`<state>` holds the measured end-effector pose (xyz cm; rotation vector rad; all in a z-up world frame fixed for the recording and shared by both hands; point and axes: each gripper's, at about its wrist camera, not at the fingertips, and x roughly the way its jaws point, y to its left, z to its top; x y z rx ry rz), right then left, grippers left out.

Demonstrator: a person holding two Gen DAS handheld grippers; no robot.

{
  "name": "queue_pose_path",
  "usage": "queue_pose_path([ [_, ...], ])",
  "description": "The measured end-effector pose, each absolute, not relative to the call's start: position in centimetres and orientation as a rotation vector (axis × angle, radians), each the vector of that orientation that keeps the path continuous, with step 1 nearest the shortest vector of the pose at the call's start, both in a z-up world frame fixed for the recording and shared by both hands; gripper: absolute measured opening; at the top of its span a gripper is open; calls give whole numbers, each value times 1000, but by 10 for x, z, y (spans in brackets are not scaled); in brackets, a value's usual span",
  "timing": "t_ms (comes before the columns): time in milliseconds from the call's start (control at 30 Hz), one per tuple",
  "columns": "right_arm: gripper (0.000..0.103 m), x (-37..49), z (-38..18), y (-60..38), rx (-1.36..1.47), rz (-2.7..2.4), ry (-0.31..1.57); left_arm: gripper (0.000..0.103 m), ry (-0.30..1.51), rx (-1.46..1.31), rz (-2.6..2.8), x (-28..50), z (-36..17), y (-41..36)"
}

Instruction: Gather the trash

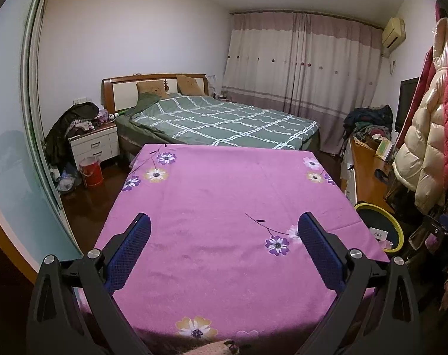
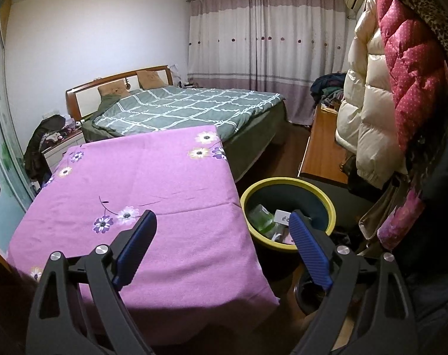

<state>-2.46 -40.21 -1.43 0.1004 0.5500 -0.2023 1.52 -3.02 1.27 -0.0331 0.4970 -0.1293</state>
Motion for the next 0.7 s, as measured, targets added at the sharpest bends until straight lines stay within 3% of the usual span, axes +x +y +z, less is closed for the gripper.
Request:
queue_pose_path([
  [700, 86, -22, -12, -402, 105, -189, 550, 98, 498, -32, -116, 20, 12, -42],
])
